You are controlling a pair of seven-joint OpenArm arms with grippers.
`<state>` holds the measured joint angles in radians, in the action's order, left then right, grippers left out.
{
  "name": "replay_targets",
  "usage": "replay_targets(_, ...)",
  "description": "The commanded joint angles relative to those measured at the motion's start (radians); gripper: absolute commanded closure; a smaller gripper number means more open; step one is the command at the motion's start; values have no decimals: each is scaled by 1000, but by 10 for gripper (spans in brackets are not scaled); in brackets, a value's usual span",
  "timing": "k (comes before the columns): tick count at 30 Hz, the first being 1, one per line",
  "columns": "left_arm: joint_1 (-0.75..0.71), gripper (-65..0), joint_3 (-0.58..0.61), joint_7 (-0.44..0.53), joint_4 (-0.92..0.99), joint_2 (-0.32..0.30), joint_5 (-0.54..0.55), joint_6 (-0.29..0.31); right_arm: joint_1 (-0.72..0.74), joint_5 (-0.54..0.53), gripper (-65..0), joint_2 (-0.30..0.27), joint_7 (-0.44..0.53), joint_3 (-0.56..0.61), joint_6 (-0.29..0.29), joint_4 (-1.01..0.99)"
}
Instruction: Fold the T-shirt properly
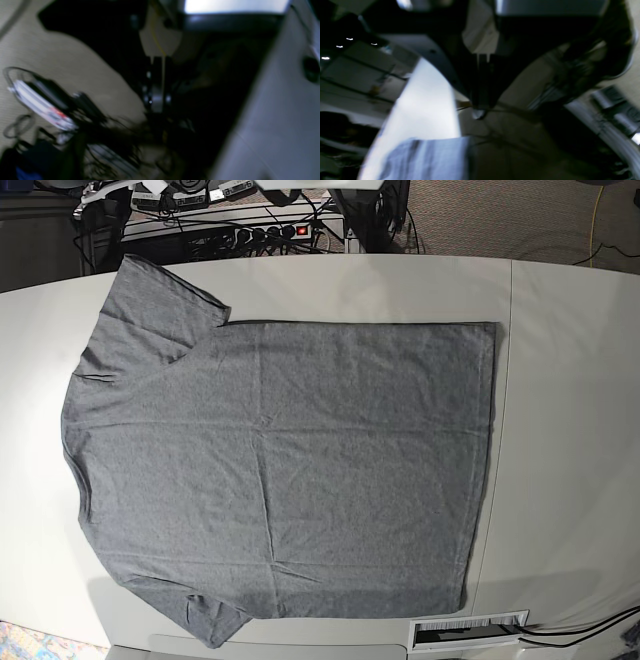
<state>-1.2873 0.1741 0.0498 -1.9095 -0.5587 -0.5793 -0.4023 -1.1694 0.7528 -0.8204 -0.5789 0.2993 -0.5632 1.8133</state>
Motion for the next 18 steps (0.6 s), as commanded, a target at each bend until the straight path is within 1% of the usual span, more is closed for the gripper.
replay_targets(1,-22,0,0,18,-33,-19,-27,-38,-31,31,0,-11,-2,-21,-23,24)
replay_targets(5,-22,0,0,7,-108,-71,-119,-77,-93,114,0,-11,-35,-74,-40,83)
replay_targets(8,-22,0,0,-33,-154,-102,-194,-77,-122,171,0,-11,-66,-87,-44,123)
replay_targets(11,-22,0,0,-34,-186,-126,-233,-77,-127,216,0,-11,-90,-87,-57,147)
replay_targets(13,-22,0,0,-34,-201,-126,-260,-77,-127,248,0,-11,-108,-87,-63,159)
replay_targets(15,-22,0,0,-31,-207,-126,-263,-77,-127,282,0,-10,-117,-87,-64,170)
replay_targets(18,40,0,0,-31,-207,-125,-263,-77,-127,326,0,-11,-134,-87,-64,185)
